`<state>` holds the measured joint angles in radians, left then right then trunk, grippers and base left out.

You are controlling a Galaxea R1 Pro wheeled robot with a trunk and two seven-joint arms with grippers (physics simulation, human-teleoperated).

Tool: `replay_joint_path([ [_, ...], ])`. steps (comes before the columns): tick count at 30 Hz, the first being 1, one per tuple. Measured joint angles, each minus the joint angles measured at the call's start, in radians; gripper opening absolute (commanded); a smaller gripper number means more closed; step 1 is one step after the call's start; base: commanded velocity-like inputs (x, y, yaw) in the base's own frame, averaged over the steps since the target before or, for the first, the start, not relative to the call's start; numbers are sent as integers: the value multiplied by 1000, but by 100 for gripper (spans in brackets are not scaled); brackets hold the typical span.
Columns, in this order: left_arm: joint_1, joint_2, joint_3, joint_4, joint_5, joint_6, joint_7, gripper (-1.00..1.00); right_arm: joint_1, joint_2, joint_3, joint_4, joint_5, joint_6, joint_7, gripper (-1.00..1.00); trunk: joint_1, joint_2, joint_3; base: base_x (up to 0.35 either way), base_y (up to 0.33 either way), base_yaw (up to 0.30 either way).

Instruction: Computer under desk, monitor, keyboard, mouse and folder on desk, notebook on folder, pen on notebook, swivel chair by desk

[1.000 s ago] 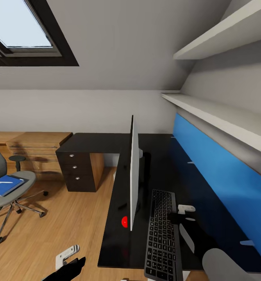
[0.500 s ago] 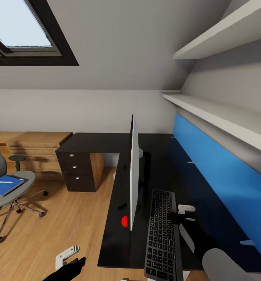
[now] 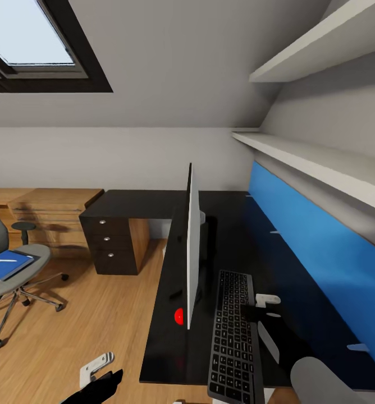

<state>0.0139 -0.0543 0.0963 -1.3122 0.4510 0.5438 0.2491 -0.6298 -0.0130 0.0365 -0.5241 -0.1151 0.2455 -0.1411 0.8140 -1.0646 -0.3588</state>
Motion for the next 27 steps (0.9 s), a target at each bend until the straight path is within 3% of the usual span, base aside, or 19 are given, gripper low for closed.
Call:
replay_joint_path([
  [3, 0, 1, 7, 1, 0, 1, -2, 100, 0, 0, -1, 0, 0, 0, 0, 100, 0, 0, 0, 0, 0, 0],
  [10, 0, 3, 68, 4, 0, 2, -13, 100, 0, 0, 0, 0, 1, 0, 0, 100, 0, 0, 0, 0, 0, 0],
  [27, 0, 4, 79, 3, 2, 0, -14, 100, 0, 0, -1, -1, 6, 0, 1, 100, 0, 0, 0, -68, 0, 0],
])
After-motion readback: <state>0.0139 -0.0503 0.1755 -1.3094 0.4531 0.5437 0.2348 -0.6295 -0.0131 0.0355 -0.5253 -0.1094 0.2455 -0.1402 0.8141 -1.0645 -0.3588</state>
